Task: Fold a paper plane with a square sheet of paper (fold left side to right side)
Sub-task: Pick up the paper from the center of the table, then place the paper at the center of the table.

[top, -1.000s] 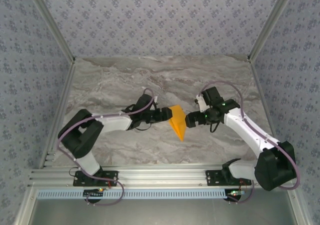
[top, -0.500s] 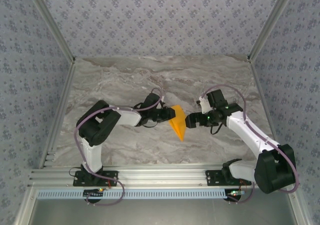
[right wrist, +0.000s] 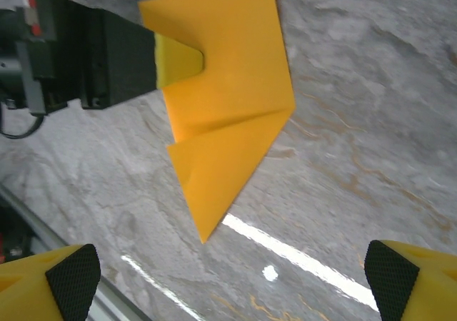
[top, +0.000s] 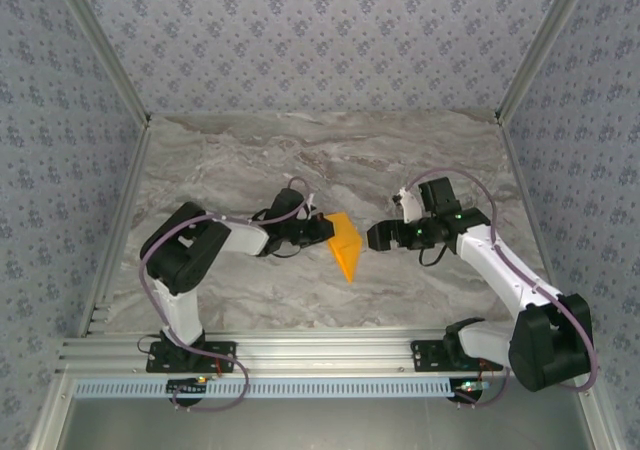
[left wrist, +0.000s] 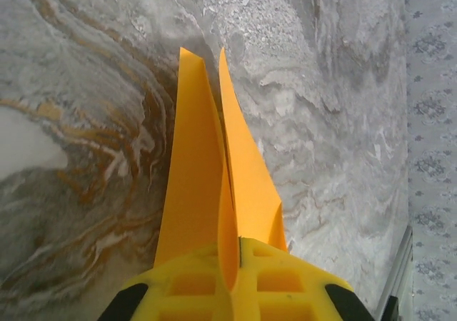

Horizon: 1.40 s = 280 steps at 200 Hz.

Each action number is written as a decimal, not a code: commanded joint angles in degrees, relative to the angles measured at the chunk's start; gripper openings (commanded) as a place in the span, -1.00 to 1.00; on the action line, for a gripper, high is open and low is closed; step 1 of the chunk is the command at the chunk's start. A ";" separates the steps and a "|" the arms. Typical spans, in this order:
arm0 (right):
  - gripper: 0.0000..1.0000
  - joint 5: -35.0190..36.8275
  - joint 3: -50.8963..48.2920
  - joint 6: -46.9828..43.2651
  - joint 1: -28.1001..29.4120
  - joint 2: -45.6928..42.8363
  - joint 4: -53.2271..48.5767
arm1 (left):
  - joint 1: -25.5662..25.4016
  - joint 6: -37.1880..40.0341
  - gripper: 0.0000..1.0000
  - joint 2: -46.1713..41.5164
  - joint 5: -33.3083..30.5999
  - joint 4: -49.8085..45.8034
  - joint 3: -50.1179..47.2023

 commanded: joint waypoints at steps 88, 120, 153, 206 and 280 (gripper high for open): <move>0.85 -23.21 2.04 -2.98 -0.21 18.32 21.58 | 3.38 4.82 -1.00 -12.80 11.97 12.24 -10.92; 0.74 -28.54 3.02 -3.04 -0.05 24.09 25.57 | 3.38 5.38 -1.00 -13.58 13.51 12.74 -11.45; 0.65 -29.43 4.09 -4.19 0.24 27.30 25.86 | 3.39 5.34 -1.00 -13.47 14.70 13.10 -11.37; 0.19 -32.14 5.57 -5.96 0.37 30.35 24.70 | 3.39 5.47 -1.00 -12.27 14.95 12.20 -10.45; -0.43 -29.03 5.18 -9.02 0.06 29.33 19.70 | 3.38 5.08 -1.00 -9.01 14.60 11.84 -9.06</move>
